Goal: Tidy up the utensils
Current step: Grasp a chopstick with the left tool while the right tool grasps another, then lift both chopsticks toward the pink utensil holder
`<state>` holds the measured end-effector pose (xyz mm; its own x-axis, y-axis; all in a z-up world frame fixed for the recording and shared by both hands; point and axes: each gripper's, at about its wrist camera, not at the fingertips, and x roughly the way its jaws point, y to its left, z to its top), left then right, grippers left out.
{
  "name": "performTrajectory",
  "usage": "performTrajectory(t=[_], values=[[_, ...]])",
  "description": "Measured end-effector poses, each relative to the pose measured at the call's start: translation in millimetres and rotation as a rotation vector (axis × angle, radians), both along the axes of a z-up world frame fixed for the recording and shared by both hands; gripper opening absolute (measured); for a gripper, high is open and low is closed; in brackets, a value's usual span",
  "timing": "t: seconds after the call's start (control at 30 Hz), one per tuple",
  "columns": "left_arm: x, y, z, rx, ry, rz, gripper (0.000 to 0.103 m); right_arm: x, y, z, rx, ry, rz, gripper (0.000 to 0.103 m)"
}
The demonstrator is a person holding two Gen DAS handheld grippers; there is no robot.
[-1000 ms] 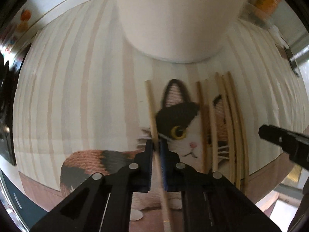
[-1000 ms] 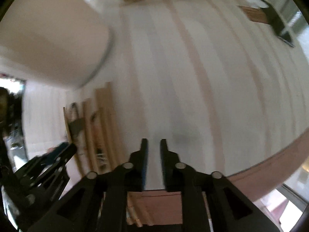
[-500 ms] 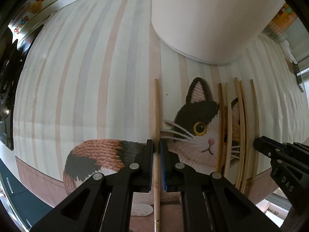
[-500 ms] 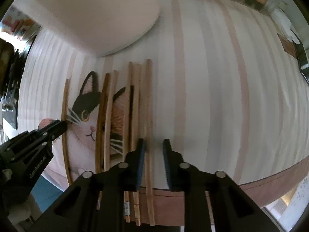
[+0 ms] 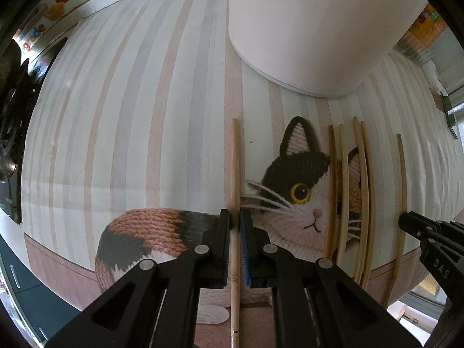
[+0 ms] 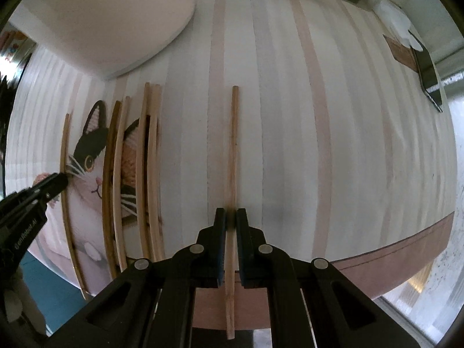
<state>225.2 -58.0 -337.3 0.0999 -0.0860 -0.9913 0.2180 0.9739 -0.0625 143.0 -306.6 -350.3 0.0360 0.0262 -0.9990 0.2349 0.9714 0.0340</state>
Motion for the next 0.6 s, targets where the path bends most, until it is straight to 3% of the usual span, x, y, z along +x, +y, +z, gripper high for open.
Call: performTrajectory(t=[0.17,0.4,0.6], values=[[0.5,-0.9,1.5,0.009,-0.003,-0.003,0.005,5.6,4.9,1.4,-0.046,-0.003,0.008,0.008],[0.6,-2.0,1.4,0.012,-0.006,-0.001,0.005,16.5,61.6,-10.7,-0.027,-0.019,0.043,0.008],[0.0,-1.5,1.1,0.012,-0.004,-0.002,0.006,12.4,49.4,-4.1,-0.036,0.011,0.046,0.008]])
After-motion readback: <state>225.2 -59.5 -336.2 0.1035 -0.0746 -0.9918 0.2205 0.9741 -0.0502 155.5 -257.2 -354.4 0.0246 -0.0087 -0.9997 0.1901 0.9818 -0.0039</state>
